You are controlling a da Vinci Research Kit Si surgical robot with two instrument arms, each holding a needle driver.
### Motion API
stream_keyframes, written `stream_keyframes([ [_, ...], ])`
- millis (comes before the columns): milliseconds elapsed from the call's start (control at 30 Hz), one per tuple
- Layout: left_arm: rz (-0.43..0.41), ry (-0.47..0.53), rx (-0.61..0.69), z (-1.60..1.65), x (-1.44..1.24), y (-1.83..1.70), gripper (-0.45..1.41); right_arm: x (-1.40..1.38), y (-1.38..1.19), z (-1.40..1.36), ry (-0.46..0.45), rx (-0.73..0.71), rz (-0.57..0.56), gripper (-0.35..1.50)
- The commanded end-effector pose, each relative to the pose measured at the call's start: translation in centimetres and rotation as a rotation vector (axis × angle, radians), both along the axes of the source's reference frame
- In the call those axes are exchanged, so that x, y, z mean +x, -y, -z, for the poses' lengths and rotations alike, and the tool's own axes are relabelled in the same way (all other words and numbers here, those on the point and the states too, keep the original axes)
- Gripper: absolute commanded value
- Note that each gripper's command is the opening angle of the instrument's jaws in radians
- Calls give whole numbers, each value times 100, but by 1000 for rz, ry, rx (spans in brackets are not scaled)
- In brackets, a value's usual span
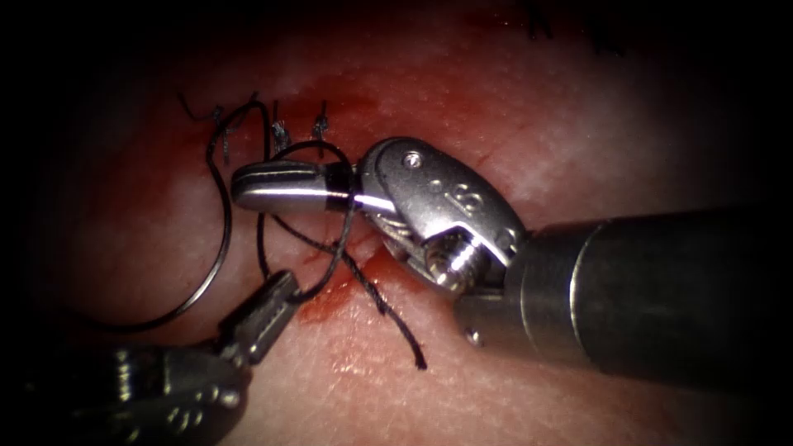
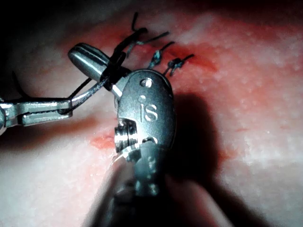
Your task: Wound Closure
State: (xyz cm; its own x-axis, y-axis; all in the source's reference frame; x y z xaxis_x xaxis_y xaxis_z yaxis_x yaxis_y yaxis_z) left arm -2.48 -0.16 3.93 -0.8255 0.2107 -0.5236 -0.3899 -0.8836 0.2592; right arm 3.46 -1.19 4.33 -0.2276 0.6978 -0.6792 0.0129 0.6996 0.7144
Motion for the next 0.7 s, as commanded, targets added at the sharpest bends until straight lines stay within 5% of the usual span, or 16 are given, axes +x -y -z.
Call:
stream_keyframes([
  [33, -4, 5, 3, -8, -8, 3, -45, 10, 1, -2, -22, 11, 16, -35],
  [467, -8, 14, -1, -37, -14, -14, -45, -28, 1, 14, -198, 80, 170, -35],
  [700, -26, 35, 3, -46, -17, -17, -45, -45, -9, 21, -196, 109, 186, -35],
])
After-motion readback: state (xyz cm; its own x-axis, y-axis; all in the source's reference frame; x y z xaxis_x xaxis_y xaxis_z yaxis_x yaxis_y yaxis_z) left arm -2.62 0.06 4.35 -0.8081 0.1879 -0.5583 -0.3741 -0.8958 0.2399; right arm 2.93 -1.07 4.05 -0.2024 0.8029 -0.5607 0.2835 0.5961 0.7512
